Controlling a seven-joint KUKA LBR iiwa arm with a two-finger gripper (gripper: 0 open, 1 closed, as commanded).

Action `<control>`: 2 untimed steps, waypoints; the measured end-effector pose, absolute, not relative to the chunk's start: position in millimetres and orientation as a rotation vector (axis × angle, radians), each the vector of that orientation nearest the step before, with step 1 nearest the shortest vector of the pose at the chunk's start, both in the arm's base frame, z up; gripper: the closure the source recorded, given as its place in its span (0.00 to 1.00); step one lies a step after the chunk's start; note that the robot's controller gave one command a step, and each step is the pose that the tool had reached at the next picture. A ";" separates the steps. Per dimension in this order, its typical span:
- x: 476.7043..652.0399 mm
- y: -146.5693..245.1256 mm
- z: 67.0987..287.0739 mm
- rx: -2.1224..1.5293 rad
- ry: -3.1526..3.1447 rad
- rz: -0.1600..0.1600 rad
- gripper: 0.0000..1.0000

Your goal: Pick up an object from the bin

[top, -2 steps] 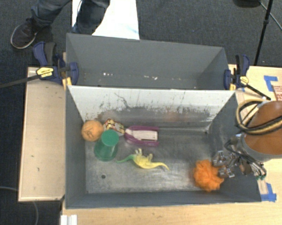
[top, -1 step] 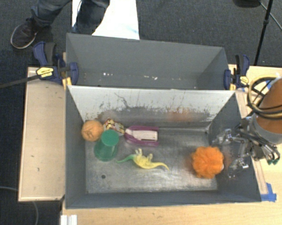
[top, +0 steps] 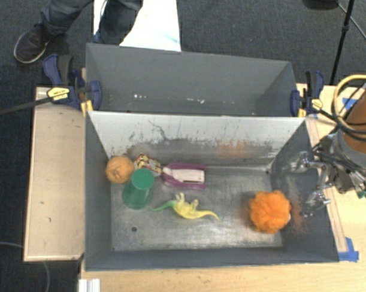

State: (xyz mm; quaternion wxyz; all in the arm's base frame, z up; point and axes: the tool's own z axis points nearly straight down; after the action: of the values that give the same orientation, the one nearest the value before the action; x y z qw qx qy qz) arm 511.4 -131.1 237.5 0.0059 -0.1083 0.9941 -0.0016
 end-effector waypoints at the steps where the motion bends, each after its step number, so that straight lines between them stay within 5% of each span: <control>1: 508.0 -122.5 187.1 -0.263 3.120 -0.005 0.00; 2: 516.9 -128.3 119.6 -0.265 3.123 -0.002 0.00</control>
Offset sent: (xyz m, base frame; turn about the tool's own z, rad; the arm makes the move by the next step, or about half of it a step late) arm 0.0062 -0.0002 -0.1291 0.0419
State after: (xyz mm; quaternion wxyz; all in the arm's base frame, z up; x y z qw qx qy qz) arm 516.9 -128.3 119.6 0.0036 -0.0846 0.9964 -0.0008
